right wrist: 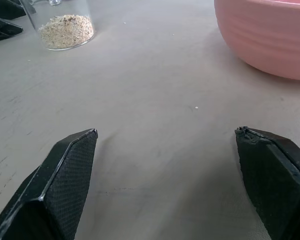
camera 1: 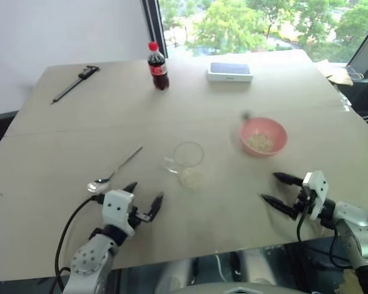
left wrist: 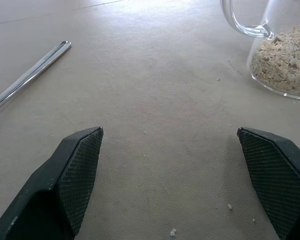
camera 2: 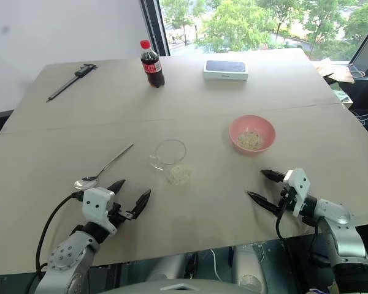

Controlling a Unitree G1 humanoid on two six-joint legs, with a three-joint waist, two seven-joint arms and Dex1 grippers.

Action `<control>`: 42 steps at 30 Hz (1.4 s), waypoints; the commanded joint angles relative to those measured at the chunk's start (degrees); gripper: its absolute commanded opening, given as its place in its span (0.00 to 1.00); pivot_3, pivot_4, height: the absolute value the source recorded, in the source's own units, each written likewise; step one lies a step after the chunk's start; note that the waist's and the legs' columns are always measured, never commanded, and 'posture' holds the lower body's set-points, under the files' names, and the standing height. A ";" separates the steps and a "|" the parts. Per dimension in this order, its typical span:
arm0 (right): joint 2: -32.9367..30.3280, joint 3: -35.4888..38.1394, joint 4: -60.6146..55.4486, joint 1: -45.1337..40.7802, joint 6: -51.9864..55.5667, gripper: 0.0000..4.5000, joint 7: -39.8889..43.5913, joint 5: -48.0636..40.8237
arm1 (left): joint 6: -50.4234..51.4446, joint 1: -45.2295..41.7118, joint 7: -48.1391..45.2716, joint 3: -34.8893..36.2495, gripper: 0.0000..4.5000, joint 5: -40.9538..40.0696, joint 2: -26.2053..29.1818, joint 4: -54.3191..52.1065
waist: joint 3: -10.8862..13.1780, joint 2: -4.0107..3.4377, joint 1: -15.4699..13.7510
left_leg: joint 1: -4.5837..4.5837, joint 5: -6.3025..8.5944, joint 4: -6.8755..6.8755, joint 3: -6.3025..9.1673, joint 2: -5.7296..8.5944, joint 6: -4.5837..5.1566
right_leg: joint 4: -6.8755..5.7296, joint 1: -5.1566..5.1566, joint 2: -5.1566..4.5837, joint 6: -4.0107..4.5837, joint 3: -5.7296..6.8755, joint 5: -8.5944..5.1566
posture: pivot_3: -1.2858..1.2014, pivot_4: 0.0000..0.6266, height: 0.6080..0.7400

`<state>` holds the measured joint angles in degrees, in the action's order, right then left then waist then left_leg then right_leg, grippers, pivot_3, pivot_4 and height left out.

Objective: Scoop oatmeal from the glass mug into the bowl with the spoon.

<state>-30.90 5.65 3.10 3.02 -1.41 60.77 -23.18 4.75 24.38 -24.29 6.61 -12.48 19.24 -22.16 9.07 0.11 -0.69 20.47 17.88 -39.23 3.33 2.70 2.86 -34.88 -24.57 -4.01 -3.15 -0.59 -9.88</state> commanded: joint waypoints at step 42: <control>-6.06 -3.07 -23.23 0.29 11.55 0.99 4.61 -9.76 | 21.21 -16.08 5.77 14.78 1.00 -4.78 9.74 -5.76 | 0.12 0.10 -0.06 | 0.14 -0.02 -0.01 0.19 0.01 -0.05 | -0.02 -0.10 0.01 -0.14 0.17 0.10 | 0.52 0.24 1.00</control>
<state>-36.55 2.56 -16.44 4.17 8.70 65.76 -30.80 24.37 9.11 -17.80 19.62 -16.69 27.40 -28.12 9.19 0.21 -0.74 20.60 17.86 -39.24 3.52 2.72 2.81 -34.90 -24.67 -4.00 -3.28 -0.42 -9.79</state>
